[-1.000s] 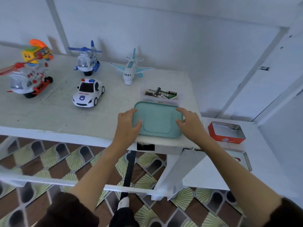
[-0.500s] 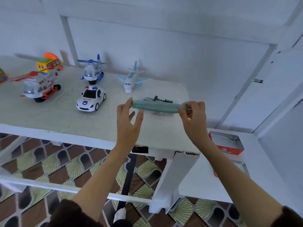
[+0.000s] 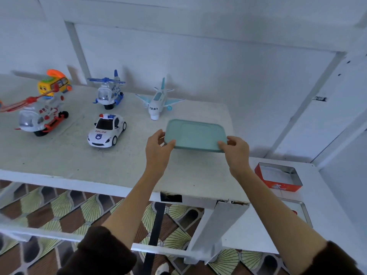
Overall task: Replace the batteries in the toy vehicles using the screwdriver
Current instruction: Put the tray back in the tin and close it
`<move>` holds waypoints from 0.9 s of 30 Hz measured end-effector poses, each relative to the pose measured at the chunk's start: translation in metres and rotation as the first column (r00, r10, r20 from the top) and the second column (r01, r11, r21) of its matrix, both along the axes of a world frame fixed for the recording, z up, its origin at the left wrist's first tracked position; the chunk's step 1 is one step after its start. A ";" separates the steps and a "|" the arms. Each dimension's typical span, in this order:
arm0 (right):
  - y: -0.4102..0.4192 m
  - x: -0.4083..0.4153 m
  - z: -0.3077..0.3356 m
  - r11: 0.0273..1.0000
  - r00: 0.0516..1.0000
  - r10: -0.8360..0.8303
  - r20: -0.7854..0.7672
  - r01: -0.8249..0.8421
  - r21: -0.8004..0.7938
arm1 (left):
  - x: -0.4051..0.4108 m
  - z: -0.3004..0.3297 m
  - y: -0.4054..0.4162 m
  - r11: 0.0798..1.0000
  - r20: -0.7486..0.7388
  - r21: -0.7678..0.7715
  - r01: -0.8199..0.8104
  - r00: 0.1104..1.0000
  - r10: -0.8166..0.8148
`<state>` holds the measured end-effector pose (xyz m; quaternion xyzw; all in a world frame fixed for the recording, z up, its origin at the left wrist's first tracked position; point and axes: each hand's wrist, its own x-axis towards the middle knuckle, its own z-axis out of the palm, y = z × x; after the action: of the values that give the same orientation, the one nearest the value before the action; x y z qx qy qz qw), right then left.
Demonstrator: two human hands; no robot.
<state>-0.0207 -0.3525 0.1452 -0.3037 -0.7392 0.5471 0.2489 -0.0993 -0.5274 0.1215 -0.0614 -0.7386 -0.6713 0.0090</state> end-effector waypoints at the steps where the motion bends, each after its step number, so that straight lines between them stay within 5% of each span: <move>1: 0.003 -0.007 -0.001 1.000 1.000 0.017 0.014 -0.017 -0.009 | -0.007 0.000 0.002 1.000 0.002 -0.001 0.001 1.000 -0.001; 15: 0.027 -0.050 -0.025 0.999 0.998 -0.001 -0.069 0.004 0.053 | -0.059 -0.005 0.028 0.978 -0.134 -0.200 0.058 0.987 -0.086; 27: 0.025 -0.061 -0.032 0.999 1.000 0.001 -0.007 -0.001 0.054 | -0.076 -0.011 0.027 0.978 -0.038 -0.192 0.081 0.995 -0.090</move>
<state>-0.0818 -0.3275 0.1136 -0.2948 -0.7529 0.5283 0.2591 -0.1753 -0.5004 0.1109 -0.1091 -0.7957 -0.5958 -0.0085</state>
